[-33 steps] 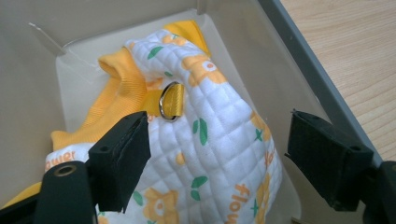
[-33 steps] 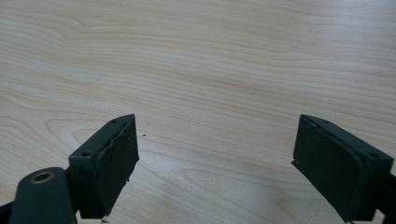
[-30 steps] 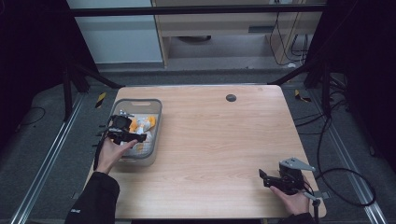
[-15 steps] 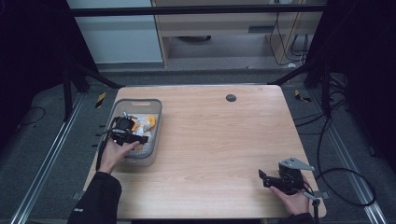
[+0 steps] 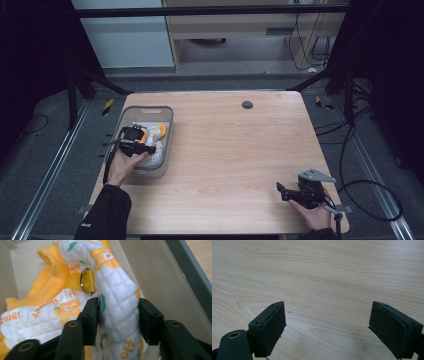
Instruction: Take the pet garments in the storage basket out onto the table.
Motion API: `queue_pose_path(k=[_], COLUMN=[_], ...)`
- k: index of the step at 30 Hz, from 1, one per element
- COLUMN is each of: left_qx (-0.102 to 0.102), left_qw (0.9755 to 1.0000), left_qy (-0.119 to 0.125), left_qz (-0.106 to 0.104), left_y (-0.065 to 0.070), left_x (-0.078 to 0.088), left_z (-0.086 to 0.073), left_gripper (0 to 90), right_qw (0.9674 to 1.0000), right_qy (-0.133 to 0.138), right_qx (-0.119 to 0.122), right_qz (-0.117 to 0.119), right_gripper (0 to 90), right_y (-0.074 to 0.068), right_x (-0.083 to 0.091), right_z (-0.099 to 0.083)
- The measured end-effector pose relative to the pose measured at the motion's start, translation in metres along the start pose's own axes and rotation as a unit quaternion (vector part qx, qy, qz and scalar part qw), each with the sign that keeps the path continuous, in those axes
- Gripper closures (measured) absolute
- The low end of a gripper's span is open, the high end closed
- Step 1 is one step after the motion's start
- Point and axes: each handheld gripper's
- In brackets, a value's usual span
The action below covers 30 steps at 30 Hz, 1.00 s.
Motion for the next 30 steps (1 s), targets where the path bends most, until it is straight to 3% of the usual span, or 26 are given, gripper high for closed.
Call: queue_pose_path(k=[7,15,30], left_qx=[0.01,0.01,-0.002], left_qw=[0.9999,0.9999,0.9983], left_qy=[-0.004,0.005,0.058], left_qz=[0.001,0.004,0.006], left_y=[-0.002,-0.003,-0.004], left_x=[0.002,0.009,0.054], left_z=[-0.001,-0.002,-0.003], left_gripper=[68.0,73.9,75.7], right_qw=[1.0,1.0,1.0], right_qy=[-0.001,-0.001,-0.001], right_qx=[-0.001,-0.001,0.001], right_qz=[0.001,0.001,-0.001], right_gripper=[13.5,13.6,13.6], right_y=[0.0,0.0,0.0], right_x=[0.0,0.0,0.0], right_z=[0.0,0.0,0.0])
Point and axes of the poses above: each handheld gripper's, and its own axes: x roughly backward along the jaws, z roughly out of its top, y roughly to its right, and after that the axes turned 5 degrees about -z, right-handed
